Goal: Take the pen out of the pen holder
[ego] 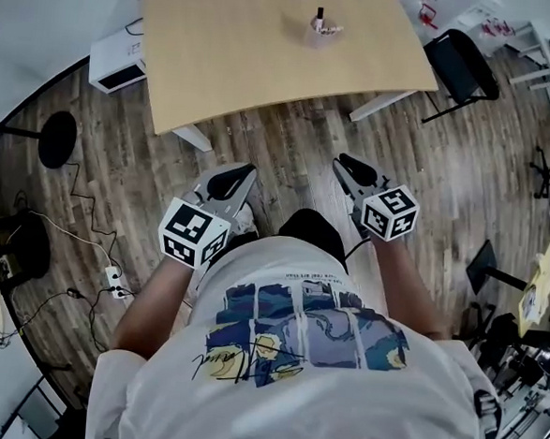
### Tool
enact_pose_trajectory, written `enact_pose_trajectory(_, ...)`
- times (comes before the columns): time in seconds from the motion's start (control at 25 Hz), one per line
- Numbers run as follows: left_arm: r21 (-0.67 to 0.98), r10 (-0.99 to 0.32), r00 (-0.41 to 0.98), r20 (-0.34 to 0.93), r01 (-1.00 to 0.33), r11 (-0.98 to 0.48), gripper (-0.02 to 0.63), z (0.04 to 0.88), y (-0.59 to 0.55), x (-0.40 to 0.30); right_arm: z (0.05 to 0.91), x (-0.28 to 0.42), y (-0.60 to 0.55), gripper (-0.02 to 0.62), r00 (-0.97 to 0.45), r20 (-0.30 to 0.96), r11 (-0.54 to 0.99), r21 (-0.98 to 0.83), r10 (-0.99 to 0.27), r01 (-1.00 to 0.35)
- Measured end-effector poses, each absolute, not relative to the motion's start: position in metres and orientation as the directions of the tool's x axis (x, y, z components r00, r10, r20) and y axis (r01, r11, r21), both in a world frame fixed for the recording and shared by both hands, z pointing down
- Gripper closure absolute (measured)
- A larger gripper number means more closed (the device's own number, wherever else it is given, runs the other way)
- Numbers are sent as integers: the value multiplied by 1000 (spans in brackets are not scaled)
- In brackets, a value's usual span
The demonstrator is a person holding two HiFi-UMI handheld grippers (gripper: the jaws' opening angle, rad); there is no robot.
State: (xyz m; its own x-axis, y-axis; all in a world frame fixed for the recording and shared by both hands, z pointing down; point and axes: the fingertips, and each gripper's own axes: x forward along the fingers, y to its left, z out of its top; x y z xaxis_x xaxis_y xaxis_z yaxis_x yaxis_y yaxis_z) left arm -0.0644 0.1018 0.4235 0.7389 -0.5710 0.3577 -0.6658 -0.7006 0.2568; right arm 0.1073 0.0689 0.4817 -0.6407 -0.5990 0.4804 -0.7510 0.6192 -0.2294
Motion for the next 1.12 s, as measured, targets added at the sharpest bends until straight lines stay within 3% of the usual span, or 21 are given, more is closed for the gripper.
enact_pose_trajectory(0.48, 292, -625, 688, 369, -724, -625, 598, 420, 16, -81, 487, 146, -108, 537, -584, 458, 548, -226, -670, -806)
enact_pose_trajectory(1.12, 237, -702, 559, 442, -827, -510, 598, 406, -97, -45, 544, 170, -288, 497, -601, 419, 402, -472, -680, -784)
